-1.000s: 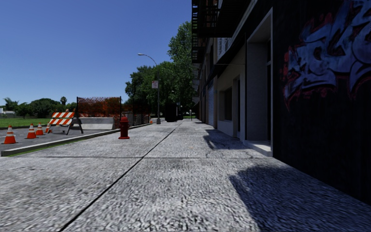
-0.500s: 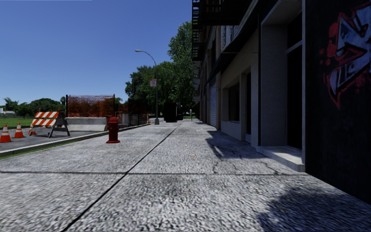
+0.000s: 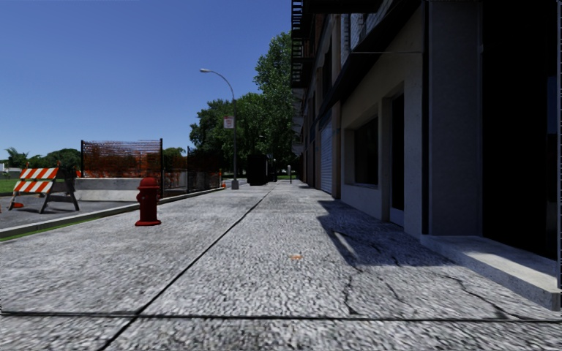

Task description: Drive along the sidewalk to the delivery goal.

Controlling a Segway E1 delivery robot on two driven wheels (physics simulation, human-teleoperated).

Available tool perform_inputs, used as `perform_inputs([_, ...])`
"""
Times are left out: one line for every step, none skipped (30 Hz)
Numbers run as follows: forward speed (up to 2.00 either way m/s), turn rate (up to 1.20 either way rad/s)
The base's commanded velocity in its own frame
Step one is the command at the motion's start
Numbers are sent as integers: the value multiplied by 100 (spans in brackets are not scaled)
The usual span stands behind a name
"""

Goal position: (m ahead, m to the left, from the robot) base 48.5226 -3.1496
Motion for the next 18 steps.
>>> perform_inputs([194, 0])
perform_inputs([194, 0])
perform_inputs([194, 0])
perform_inputs([194, 0])
perform_inputs([194, 0])
perform_inputs([194, 0])
perform_inputs([194, 0])
perform_inputs([194, 0])
perform_inputs([194, 0])
perform_inputs([194, 0])
perform_inputs([194, 0])
perform_inputs([194, 0])
perform_inputs([194, 0])
perform_inputs([194, 0])
perform_inputs([194, 0])
perform_inputs([194, 0])
perform_inputs([194, 0])
perform_inputs([194, 0])
